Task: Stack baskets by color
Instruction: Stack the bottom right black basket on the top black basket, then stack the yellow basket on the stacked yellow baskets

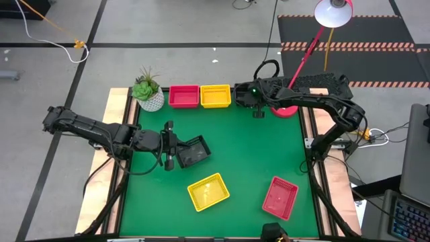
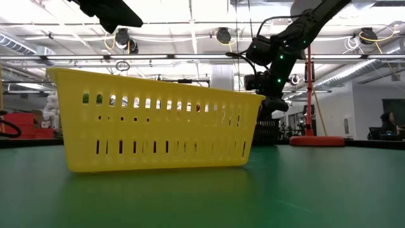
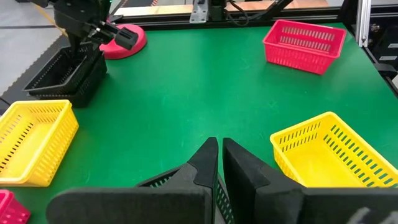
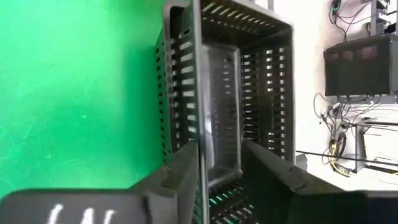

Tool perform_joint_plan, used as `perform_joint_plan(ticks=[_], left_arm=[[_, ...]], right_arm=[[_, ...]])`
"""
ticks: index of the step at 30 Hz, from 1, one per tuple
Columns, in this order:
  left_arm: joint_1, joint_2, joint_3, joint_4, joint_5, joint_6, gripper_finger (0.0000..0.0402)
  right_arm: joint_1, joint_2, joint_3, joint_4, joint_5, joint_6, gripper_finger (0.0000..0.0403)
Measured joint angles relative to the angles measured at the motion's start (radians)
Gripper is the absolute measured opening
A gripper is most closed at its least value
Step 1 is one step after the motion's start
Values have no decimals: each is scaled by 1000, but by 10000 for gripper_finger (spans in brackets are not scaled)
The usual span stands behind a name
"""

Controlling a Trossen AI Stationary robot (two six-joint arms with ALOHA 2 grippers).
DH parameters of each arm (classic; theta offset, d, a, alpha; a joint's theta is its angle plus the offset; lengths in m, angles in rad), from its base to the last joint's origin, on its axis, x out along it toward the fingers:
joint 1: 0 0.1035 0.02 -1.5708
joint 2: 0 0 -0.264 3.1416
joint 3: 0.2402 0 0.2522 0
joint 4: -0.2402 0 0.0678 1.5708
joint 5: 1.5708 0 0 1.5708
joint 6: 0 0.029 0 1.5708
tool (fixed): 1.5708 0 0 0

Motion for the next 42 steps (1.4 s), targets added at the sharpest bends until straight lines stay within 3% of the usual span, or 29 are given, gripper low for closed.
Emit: perform_joint_plan(ticks=[9,17,23,32,42], left_arm=[[0,0,0,0,0,1,24],[0,0,0,0,0,0,24],[0,0,0,1,0,-4,24],[0,0,0,8,0,-26,24],[0,0,0,35,0,-27,24]], right_arm=[[32,-17,1,12,3,8,159],[99,-102,1,-2,54,63,166],[183,-219,1,-56,53,193,167],[360,-389,1,-282,52,480,167],[588,-461,1,-423,56,693,167]])
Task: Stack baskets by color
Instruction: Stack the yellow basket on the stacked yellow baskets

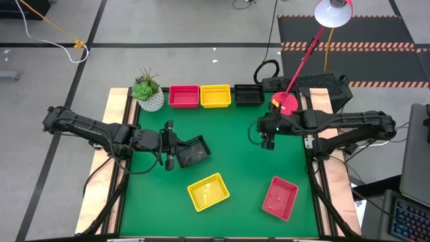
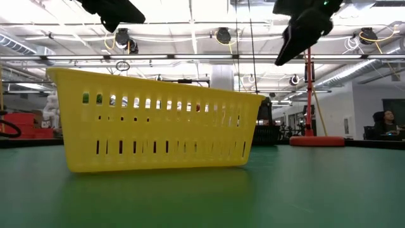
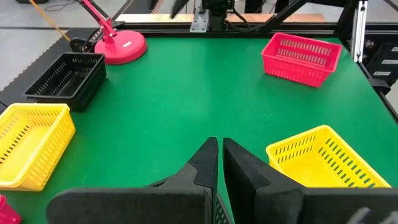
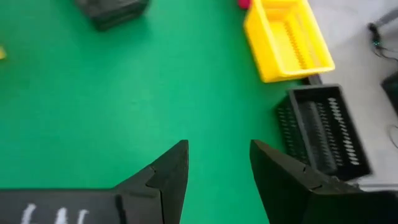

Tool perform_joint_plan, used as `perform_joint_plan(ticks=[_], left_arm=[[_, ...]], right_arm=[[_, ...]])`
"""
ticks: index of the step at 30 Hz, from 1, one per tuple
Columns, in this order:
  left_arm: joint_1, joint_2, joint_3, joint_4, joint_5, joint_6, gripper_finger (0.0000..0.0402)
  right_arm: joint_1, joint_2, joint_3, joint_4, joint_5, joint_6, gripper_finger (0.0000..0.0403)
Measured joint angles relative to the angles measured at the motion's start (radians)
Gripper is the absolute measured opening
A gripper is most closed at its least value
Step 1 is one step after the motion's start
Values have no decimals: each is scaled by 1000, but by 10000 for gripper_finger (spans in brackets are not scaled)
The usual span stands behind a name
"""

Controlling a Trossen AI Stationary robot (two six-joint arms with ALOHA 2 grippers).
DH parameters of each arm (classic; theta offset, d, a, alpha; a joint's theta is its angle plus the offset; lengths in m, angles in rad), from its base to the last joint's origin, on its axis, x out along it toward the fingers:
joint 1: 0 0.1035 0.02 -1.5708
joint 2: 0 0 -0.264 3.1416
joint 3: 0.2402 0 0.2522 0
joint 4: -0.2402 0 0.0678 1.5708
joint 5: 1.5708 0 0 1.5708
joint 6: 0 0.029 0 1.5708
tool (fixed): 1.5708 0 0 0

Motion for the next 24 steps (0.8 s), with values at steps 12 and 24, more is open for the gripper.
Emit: perform_joint_plan(ticks=[12,24], left_arm=[[0,0,0,-2,0,-2,24],[0,0,0,-2,0,-3,24]], right_arm=[[248,-3,0,-67,53,184,167],[465,-2,-2,-74,71,476,167]])
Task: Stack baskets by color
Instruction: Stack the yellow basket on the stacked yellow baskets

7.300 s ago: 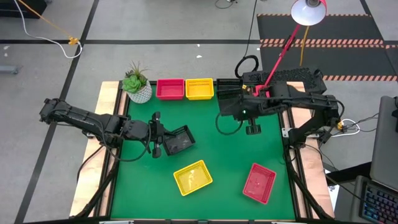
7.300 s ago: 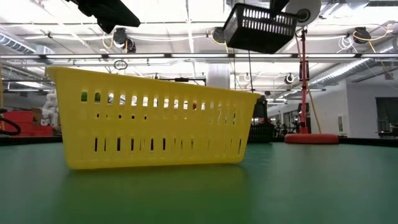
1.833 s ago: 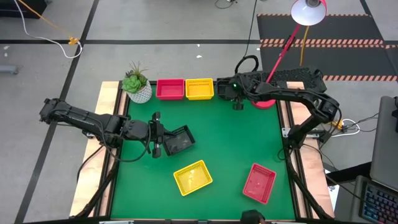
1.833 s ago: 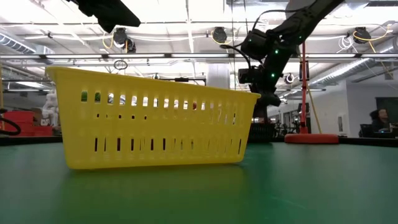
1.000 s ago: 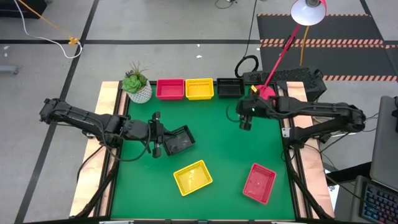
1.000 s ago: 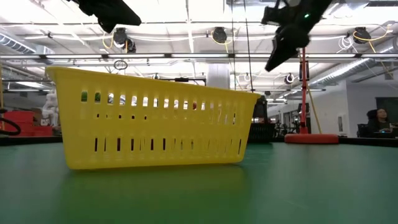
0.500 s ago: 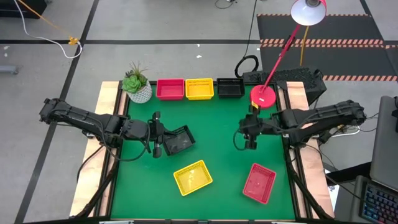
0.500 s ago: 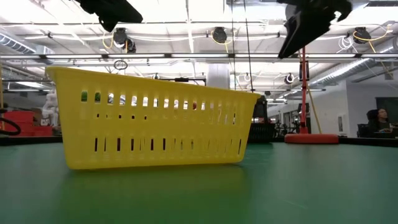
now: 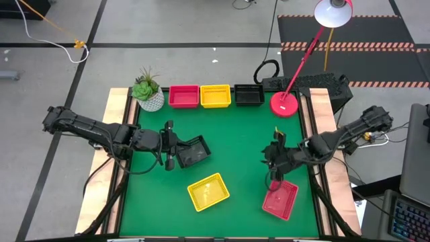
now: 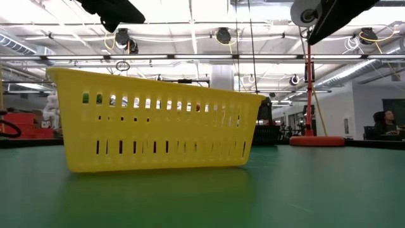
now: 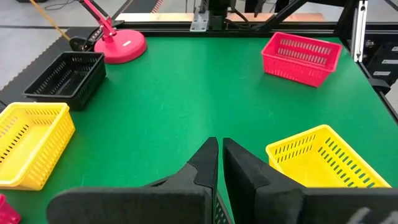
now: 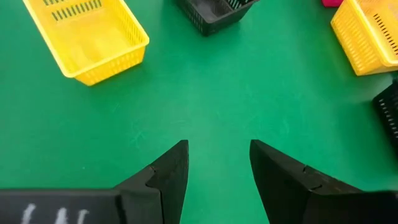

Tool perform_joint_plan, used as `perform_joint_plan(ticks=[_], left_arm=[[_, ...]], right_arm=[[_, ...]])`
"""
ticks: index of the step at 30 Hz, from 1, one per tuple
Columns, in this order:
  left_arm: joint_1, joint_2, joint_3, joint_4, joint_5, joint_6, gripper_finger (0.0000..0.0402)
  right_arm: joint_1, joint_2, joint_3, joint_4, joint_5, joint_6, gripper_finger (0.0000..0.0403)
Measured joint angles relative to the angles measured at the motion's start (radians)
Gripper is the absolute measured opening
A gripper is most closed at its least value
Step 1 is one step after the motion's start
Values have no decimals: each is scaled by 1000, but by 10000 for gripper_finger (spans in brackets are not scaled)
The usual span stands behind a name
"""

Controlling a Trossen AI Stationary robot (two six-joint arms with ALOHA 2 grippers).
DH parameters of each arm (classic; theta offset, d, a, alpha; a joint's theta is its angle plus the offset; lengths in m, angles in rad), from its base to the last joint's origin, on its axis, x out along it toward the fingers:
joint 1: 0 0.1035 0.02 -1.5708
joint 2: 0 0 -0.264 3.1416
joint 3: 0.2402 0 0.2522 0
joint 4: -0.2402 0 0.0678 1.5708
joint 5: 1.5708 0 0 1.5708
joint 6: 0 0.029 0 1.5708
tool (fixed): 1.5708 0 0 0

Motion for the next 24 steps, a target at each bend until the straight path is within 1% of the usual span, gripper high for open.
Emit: perform_joint_plan(ticks=[5,11,15,21,24], left_arm=[[0,0,0,0,0,-23,24],[0,0,0,0,0,-38,24],[0,0,0,-1,0,-39,24],[0,0,0,-6,0,-37,24],[0,0,0,-6,0,-37,24]], right_arm=[[83,0,-25,25,81,52,167],[131,0,-99,122,86,52,167],[131,0,-131,155,66,9,167],[131,0,-137,154,47,2,167],[130,0,-137,154,-47,-1,167]])
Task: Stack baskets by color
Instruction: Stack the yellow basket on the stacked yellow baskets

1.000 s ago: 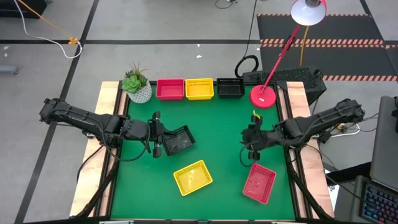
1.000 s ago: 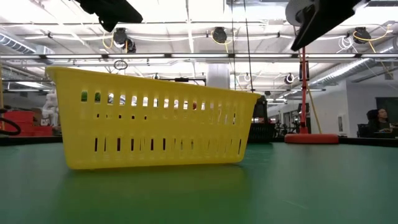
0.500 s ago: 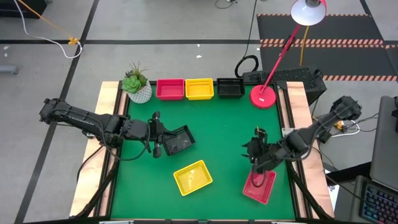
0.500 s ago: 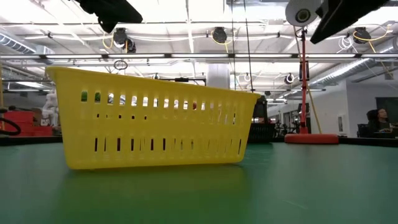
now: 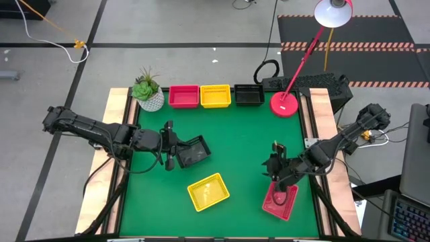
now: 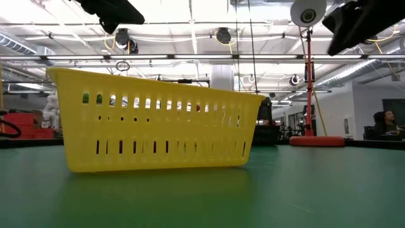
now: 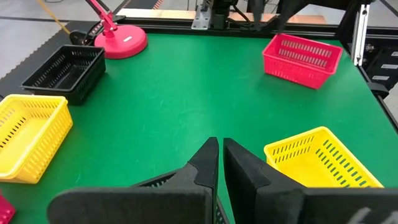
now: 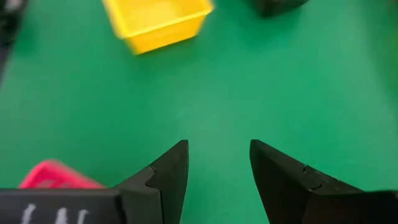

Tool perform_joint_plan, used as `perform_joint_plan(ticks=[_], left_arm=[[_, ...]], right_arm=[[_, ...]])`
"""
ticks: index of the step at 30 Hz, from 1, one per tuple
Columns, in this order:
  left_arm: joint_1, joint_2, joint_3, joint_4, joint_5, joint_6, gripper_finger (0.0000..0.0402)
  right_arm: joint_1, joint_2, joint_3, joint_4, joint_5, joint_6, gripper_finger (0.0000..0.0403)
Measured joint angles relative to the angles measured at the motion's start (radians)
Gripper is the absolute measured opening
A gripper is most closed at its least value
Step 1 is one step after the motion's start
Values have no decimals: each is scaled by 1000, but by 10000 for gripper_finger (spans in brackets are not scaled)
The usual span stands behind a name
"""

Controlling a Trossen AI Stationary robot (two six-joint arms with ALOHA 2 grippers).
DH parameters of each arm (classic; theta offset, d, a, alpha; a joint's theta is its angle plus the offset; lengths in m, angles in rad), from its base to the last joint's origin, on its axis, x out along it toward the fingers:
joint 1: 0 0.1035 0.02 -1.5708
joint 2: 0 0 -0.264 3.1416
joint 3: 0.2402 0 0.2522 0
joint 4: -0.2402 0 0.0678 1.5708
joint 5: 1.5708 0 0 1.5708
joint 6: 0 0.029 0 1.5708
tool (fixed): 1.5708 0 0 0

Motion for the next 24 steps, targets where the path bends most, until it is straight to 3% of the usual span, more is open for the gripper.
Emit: perform_joint_plan(ticks=[9,13,18,24], left_arm=[[0,0,0,0,0,-2,24],[0,0,0,0,0,-5,24],[0,0,0,0,0,-12,24],[-24,62,11,19,1,33,24]], right_arm=[[8,0,0,-68,-326,73,147],[43,0,0,-123,-415,132,132],[82,0,0,-136,-417,214,128],[123,0,0,-132,-235,256,128]])
